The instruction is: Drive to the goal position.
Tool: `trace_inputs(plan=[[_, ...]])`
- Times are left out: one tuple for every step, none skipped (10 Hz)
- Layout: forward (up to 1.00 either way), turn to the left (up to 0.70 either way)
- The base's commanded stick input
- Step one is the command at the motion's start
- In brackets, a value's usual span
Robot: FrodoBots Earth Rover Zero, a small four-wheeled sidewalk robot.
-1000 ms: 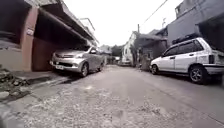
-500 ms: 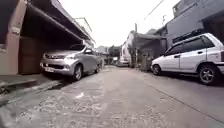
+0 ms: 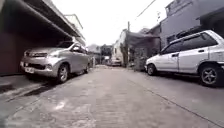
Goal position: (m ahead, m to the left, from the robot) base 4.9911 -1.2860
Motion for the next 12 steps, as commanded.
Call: trace_inputs(plan=[[1.00,0.00],[1.00,0.00],[1.00,-0.20],[1.00,-0.10],[1.00,0.00],[1.00,0.00],[1.00,0.27],[1.00,0.27],[1.00,0.09],[1.00,0.00],[1.00,0.26],[1.00,0.05]])
